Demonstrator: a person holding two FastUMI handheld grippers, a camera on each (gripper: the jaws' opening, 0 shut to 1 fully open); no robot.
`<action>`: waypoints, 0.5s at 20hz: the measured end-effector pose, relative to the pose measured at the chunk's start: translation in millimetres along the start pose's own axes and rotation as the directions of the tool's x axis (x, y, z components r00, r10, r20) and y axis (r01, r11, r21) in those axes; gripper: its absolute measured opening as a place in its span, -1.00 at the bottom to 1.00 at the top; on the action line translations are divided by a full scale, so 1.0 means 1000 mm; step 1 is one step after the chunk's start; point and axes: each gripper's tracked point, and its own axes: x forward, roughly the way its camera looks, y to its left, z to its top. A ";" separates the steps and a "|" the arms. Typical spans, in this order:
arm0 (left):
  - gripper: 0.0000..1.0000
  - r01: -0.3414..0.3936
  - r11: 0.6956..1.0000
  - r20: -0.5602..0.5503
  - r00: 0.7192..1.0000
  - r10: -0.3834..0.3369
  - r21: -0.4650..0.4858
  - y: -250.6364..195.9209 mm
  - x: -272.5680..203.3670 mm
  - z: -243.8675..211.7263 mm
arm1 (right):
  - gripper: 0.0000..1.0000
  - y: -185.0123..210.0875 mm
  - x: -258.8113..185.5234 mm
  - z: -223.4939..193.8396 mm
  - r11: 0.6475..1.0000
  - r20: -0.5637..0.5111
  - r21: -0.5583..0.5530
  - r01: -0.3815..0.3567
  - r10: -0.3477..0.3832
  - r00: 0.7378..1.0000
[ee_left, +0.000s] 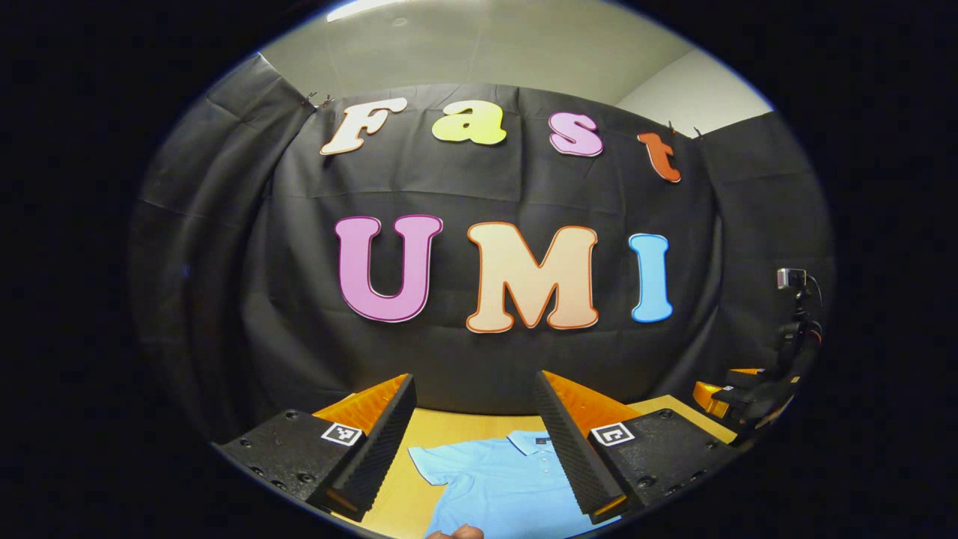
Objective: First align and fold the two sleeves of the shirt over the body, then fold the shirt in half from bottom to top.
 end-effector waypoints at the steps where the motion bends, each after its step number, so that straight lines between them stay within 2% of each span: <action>1: 0.89 -0.006 1.000 -0.002 1.000 0.006 0.006 0.004 0.002 0.000 | 1.00 -0.001 0.010 -0.010 1.000 -0.019 -0.002 0.001 -0.002 1.000; 6: 0.89 -0.018 0.999 -0.019 1.000 0.019 0.034 0.013 0.011 -0.007 | 0.98 -0.002 0.058 -0.063 1.000 -0.142 -0.001 0.006 -0.006 0.990; 10: 0.89 -0.029 0.999 -0.050 0.998 0.031 0.036 0.020 0.026 -0.020 | 0.98 -0.012 0.089 -0.112 0.999 -0.246 -0.028 0.030 -0.036 0.969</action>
